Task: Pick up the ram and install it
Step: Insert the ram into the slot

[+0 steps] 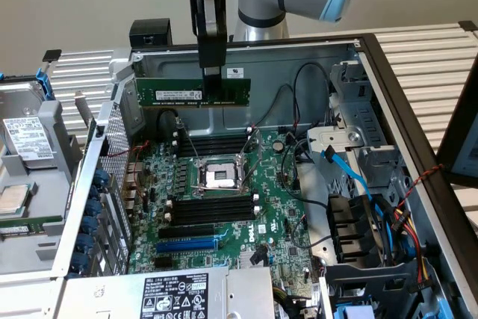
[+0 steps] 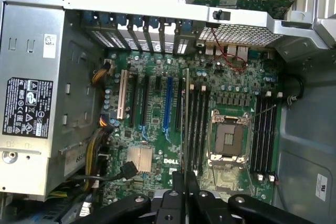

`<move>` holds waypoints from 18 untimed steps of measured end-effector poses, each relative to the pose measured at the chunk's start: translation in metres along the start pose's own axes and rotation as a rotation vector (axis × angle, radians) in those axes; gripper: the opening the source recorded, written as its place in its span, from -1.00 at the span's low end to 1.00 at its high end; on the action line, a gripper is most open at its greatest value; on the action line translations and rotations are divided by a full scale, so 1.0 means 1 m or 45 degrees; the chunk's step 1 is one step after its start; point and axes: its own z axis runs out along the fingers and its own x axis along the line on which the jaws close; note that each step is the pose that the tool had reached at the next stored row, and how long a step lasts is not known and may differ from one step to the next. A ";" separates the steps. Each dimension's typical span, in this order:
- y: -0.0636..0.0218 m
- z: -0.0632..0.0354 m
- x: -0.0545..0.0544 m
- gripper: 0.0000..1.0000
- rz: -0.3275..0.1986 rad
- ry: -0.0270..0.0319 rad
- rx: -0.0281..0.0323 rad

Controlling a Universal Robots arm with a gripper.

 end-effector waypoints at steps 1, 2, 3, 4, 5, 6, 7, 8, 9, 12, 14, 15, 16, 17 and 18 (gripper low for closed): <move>0.0000 0.0019 0.000 -0.73 0.000 0.0000 0.0001; -0.0001 0.0037 0.000 -0.73 0.000 0.0000 0.0002; -0.0001 0.0056 0.000 -0.73 0.000 -0.0001 0.0003; -0.0001 0.0074 0.000 -0.73 0.000 -0.0001 0.0003; -0.0001 0.0092 0.000 -0.73 0.000 -0.0001 0.0003; -0.0001 0.0111 0.000 -0.73 0.000 -0.0001 0.0003; -0.0002 0.0128 0.000 -0.73 0.000 -0.0001 0.0003; -0.0002 0.0146 0.000 -0.73 0.000 -0.0001 0.0003; -0.0002 0.0165 0.000 -0.73 0.000 -0.0001 0.0003; -0.0003 0.0220 0.000 -0.73 0.000 0.0000 0.0002; -0.0003 0.0257 -0.001 -0.73 0.000 0.0001 0.0002; -0.0004 0.0276 -0.002 -0.73 0.000 0.0000 0.0003; -0.0004 0.0295 -0.003 -0.73 0.000 -0.0003 0.0004; -0.0004 0.0313 -0.003 -0.73 0.000 -0.0003 0.0004; -0.0006 0.0331 -0.003 -0.73 0.000 -0.0002 0.0003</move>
